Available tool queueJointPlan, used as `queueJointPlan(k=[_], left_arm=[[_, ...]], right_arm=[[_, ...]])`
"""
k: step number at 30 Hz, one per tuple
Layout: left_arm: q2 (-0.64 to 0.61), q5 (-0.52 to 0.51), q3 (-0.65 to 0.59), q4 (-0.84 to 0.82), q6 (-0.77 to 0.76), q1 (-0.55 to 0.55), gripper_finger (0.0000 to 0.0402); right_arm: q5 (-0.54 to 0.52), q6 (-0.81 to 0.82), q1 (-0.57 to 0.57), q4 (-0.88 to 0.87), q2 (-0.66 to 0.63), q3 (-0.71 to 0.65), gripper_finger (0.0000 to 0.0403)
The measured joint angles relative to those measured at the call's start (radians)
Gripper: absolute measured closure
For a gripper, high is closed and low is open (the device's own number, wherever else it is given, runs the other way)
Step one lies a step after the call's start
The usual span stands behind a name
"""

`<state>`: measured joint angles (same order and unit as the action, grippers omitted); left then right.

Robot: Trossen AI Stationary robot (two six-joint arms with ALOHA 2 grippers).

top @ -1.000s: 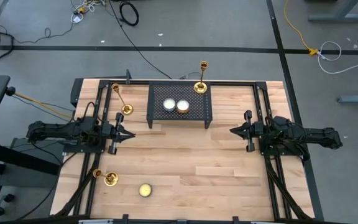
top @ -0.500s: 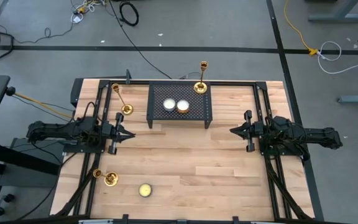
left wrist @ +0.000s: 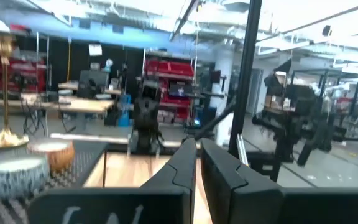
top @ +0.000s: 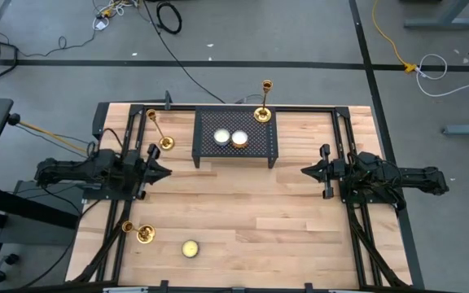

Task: Pick & Place candle stick holders
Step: Put the top gold candle holder on the shelf

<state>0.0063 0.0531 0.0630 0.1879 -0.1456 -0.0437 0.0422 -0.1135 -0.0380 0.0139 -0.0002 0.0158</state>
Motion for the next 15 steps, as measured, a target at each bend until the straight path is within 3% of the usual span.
queueJointPlan(k=[7,15], left_arm=[[0.000,-0.064,0.093,-0.021,-0.016,0.000,0.0376],[0.079,-0.116,0.242,-0.162,0.031,0.000,0.0376]], right_arm=[[-0.003,0.000,0.000,0.000,0.000,0.000,0.0389],[-0.003,0.000,0.000,0.000,0.000,0.000,0.0389]])
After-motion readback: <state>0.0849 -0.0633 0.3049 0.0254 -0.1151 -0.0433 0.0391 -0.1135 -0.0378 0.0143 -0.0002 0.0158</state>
